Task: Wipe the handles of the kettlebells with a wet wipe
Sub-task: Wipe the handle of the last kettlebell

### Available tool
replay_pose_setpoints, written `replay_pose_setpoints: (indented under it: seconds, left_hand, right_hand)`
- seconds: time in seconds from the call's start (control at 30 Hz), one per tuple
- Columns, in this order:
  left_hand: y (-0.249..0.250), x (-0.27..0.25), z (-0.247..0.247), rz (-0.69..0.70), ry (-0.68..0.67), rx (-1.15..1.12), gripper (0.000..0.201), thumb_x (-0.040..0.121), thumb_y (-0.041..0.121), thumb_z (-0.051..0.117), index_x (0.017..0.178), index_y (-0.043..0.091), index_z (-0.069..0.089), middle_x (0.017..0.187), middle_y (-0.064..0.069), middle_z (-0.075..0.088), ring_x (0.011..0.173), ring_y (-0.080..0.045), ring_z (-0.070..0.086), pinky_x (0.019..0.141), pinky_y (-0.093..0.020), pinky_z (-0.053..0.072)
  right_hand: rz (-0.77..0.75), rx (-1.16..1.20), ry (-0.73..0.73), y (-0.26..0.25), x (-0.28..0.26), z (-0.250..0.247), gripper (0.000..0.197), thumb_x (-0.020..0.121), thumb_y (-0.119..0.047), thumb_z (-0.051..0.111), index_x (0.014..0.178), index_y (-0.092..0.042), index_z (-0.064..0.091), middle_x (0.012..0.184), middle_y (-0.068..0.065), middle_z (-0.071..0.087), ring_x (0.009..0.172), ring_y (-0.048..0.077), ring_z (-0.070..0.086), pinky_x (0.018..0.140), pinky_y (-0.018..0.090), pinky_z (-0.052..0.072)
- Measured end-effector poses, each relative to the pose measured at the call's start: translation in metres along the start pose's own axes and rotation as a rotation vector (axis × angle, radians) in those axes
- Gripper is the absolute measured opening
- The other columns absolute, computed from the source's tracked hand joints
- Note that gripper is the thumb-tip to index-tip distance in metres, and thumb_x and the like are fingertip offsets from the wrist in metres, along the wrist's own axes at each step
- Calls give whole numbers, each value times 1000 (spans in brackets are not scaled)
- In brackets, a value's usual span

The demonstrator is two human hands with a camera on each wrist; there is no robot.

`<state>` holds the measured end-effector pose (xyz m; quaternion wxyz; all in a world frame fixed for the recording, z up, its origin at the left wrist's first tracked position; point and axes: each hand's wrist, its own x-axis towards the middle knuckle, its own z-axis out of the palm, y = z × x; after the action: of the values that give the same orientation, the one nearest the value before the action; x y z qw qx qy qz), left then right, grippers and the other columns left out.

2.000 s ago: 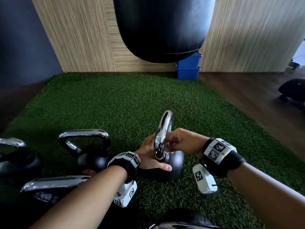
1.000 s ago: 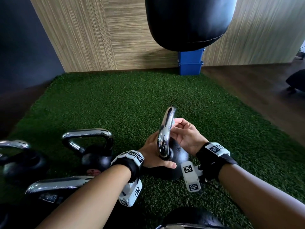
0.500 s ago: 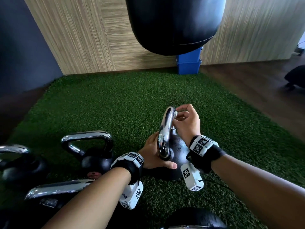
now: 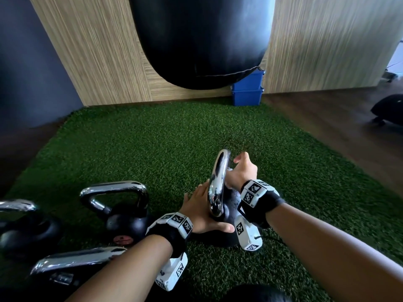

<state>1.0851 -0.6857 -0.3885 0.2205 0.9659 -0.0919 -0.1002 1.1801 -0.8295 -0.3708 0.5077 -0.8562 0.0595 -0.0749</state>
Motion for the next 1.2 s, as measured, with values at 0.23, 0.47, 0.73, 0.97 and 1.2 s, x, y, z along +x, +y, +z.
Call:
replay_pose_setpoints:
  seconds: [0.23,0.47,0.73,0.97,1.2]
  left_hand:
    - [17,-23,-44,52,106,-180,107,53,80,80,142,36,41,123,14,70,107,-6,68,95,-27,55]
    - [55,-26,-53,58,381,-162,42,66,20,80,102,22,59,83,8,72,71,-5,69,66,-26,60]
    - [43,-18,-80,125,246,-110,83,58,14,89,135,27,61,111,4,76,97,-12,71,80,-14,53]
    - [26,16,-122,137,7,225,114,56,21,99,153,35,41,113,2,50,120,-23,54,93,-27,41]
    - [15,22,-123,164,93,252,98,45,24,102,132,37,59,120,2,62,111,-24,63,79,-24,39]
  right_hand:
    - [-189,-162,-219,-10,4,-19,61,80,-23,74,134,-22,48,103,12,68,88,29,67,74,28,50]
    - [-735,-592,-468,-48,24,-59,46,85,-13,63,130,-24,61,97,5,73,85,24,68,82,32,54]
    - [-662,-658,-411,-49,21,-71,16,82,-20,68,97,-24,64,85,0,71,79,20,69,73,30,57]
    - [-411,-710,-297,-33,5,-92,25,78,-17,63,101,-24,70,86,1,69,77,19,62,66,22,48]
    - [-151,-731,-207,-55,-32,-87,27,77,-13,60,99,-21,73,74,2,66,70,22,66,55,22,48]
